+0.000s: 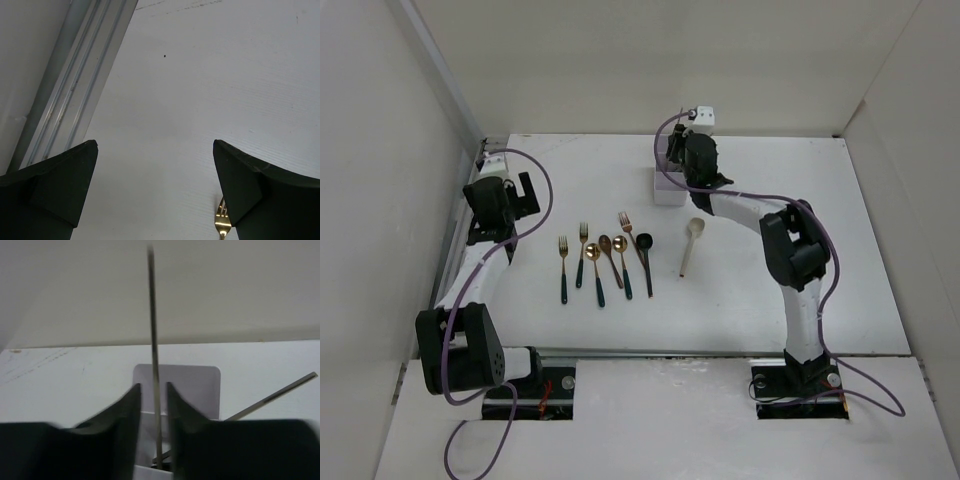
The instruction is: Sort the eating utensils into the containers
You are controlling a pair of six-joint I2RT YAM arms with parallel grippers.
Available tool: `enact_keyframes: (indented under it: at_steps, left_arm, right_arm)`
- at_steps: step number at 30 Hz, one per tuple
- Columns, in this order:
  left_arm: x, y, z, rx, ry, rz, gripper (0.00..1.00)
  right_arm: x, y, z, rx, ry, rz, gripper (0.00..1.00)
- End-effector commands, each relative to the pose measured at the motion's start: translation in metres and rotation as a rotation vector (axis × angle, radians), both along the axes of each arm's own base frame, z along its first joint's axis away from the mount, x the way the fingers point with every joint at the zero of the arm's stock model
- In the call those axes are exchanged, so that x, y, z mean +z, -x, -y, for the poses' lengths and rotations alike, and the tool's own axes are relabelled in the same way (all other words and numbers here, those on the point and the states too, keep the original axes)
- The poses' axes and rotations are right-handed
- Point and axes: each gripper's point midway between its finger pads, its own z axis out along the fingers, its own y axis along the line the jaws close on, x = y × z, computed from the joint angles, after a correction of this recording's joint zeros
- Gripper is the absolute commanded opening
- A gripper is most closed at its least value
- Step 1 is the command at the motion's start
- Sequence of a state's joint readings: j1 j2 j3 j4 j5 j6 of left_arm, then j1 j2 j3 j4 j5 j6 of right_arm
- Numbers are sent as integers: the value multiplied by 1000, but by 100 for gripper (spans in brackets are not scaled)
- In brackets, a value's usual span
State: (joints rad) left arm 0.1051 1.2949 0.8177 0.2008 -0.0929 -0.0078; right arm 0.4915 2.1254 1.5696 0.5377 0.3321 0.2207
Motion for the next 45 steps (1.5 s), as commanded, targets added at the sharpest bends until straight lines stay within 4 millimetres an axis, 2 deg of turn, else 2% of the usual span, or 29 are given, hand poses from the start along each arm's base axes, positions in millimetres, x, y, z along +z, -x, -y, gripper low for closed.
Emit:
enact_keyframes:
  at_steps: [1,2,3,4,5,6,7,8,9,12,13,14,15,16,19,21,22,23,25,26,29,30,33,34,36,40,41,42,45]
  left_arm:
    - [18,-4,-3,26,9,74,100]
    - [13,-2,-4,39,14,70,100]
    - [20,-2,-4,44,23,94,100]
    - [13,0,-2,39,37,82,100]
    - [16,0,2,27,52,94,100]
    - [9,2,5,11,60,80,100]
    - [9,1,11,-16,81,82,98]
    - [5,2,14,-21,96,75,93]
    - [2,3,18,-23,113,65,90]
    - [-9,9,35,-81,171,13,84]
    - [-15,13,44,-104,179,-18,84]
    - [-18,14,51,-139,173,-34,83]
    - [-25,18,58,-173,162,-59,81]
    - [-23,20,71,-228,150,-61,80]
    - [-21,28,99,-386,72,-79,77]
    - [-16,33,138,-535,21,-99,74]
    - [-20,37,140,-556,15,-119,74]
    - [-14,41,161,-632,3,-117,73]
    - [-18,53,191,-765,-12,-137,73]
    - [-17,64,220,-869,-51,-131,73]
    - [-30,80,257,-980,-77,-165,78]
    - [-38,85,277,-1038,-63,-196,79]
    - [-57,102,307,-1122,90,-310,81]
    - [-58,107,316,-1136,128,-330,81]
    - [-62,108,326,-1111,200,-364,81]
    - [-79,96,332,-1028,214,-415,51]
    - [-78,94,334,-1022,222,-421,45]
    - [-82,100,341,-1059,228,-437,42]
    - [-88,111,362,-1144,137,-456,43]
  right_arm:
    - [16,6,1,-6,-3,24,40]
    - [20,8,2,-6,-5,28,42]
    - [35,13,3,10,3,52,44]
    - [39,17,3,20,10,57,47]
    - [38,26,0,32,24,53,49]
    - [59,34,6,31,37,86,49]
    - [65,42,3,30,45,94,51]
    - [56,53,1,36,59,68,55]
    - [78,64,9,24,55,94,59]
    - [69,90,10,38,114,-4,76]
    - [74,102,8,52,105,-32,82]
    - [49,113,14,55,151,-142,88]
    - [41,124,12,72,152,-195,89]
    - [32,132,13,81,145,-251,89]
    - [-21,169,32,41,134,-478,87]
    - [-45,189,45,20,68,-592,84]
    - [-55,195,44,40,72,-618,83]
    - [-60,198,49,36,60,-640,82]
    - [-74,207,54,23,39,-697,78]
    - [-77,212,57,16,37,-713,74]
    - [-83,224,73,-38,12,-730,72]
    - [-74,227,75,-38,-9,-713,72]
    - [-71,237,89,-64,-12,-694,72]
    - [-58,241,93,-68,-28,-659,72]
    - [-58,249,103,-89,-21,-651,70]
    - [-40,264,119,-103,-20,-593,69]
    - [-26,265,122,-102,-28,-556,69]
    - [-26,268,124,-98,-19,-550,69]
    - [-18,273,129,-99,-24,-515,69]
